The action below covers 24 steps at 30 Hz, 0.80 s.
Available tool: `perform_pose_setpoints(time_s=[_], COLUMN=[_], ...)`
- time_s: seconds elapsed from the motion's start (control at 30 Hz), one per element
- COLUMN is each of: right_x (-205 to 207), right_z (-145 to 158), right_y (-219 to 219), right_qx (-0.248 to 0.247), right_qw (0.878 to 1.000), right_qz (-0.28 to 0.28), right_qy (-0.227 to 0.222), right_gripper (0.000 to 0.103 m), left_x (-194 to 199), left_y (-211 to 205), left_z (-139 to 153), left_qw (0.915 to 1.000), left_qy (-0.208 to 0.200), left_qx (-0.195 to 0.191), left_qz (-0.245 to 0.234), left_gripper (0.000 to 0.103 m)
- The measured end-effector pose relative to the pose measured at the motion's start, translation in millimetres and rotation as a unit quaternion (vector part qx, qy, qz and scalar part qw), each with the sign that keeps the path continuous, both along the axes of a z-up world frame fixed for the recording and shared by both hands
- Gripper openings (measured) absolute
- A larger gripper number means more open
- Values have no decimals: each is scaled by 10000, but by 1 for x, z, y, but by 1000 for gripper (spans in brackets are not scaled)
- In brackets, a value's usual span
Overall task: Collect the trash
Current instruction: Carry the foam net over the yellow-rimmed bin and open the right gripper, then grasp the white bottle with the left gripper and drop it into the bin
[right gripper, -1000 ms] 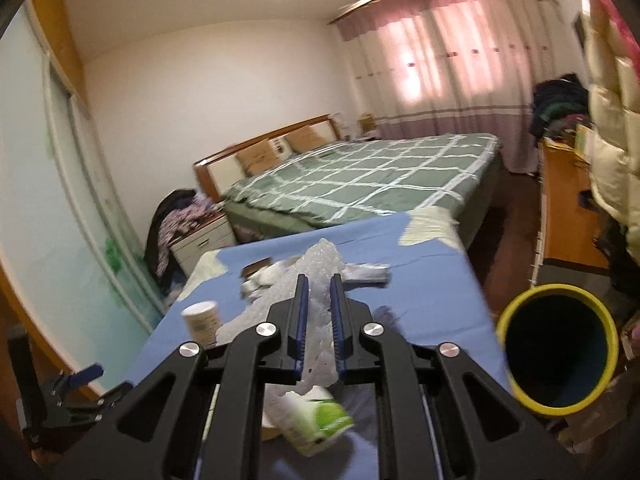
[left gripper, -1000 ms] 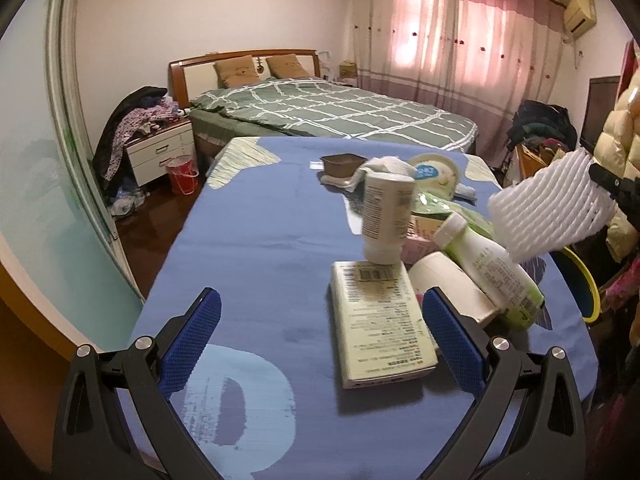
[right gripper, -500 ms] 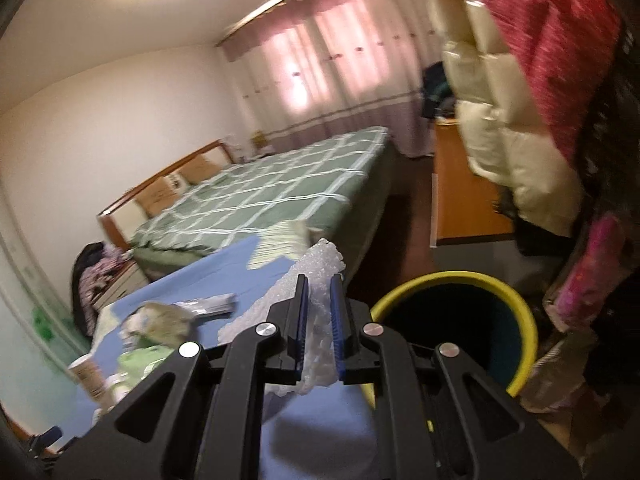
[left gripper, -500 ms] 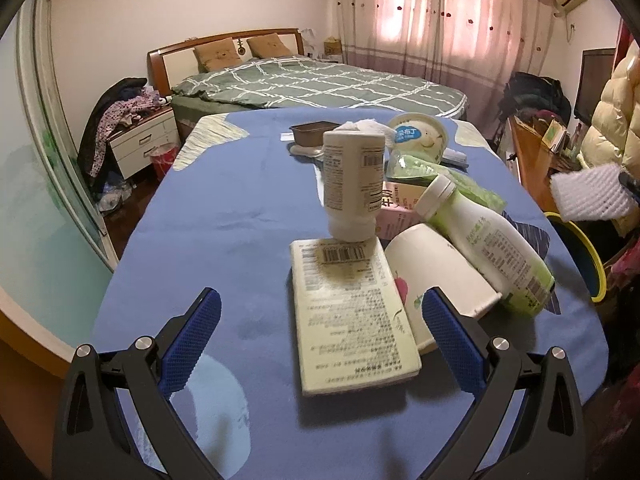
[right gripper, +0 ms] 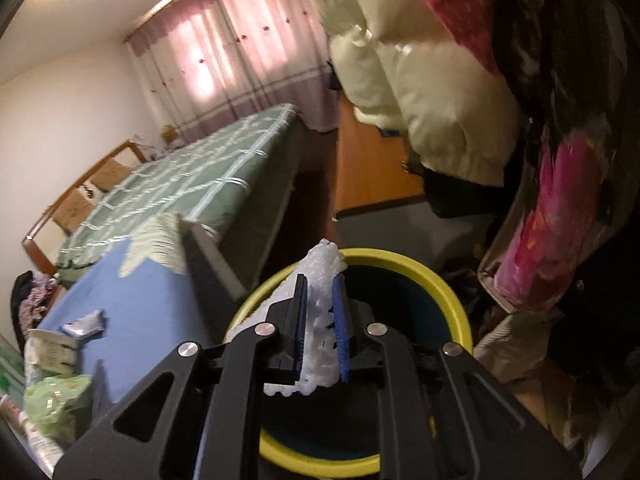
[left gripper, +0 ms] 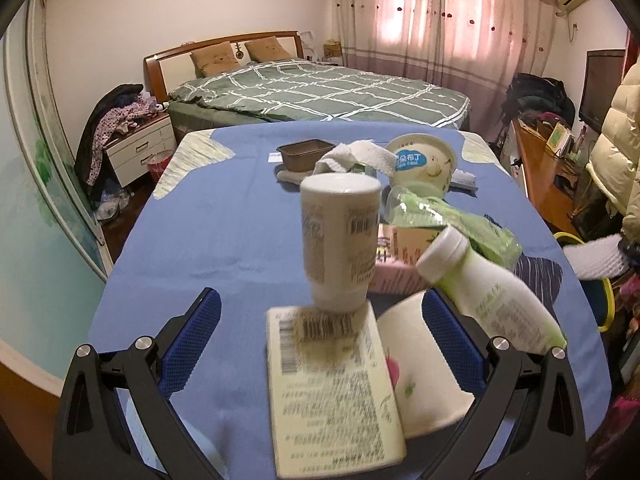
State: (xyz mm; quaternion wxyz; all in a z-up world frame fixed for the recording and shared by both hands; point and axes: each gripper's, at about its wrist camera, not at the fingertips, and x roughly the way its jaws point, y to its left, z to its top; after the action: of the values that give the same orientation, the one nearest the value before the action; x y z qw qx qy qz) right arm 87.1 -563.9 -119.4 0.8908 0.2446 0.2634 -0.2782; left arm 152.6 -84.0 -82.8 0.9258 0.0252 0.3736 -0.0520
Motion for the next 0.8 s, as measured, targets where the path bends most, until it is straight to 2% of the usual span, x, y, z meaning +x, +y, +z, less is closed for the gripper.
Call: perform_pose_setpoints(time_s=[0.13, 0.23, 0.7, 0.77, 0.8], right_x=[4, 8, 24, 25, 25], right_z=[-12, -15, -18, -16, -15], right_y=[-8, -9, 7, 9, 10], right_qx=[-41, -79, -159, -177, -183], right_qw=[9997, 9995, 9994, 9994, 9994], right_qz=[-174, -224, -2, 14, 12], right_qy=[168, 230, 314, 307, 301], right_gripper=[15, 28, 30, 30, 30], left_x=[15, 24, 56, 59, 61], left_y=[-6, -7, 0, 1, 1], left_z=[-1, -2, -2, -1, 0], left_qw=[10000, 10000, 10000, 9999, 9998], left_qy=[28, 40, -27, -77, -108], left_qx=[26, 22, 2, 22, 37], left_qz=[-30, -38, -78, -124, -142], left_gripper=[99, 99, 99, 98, 93])
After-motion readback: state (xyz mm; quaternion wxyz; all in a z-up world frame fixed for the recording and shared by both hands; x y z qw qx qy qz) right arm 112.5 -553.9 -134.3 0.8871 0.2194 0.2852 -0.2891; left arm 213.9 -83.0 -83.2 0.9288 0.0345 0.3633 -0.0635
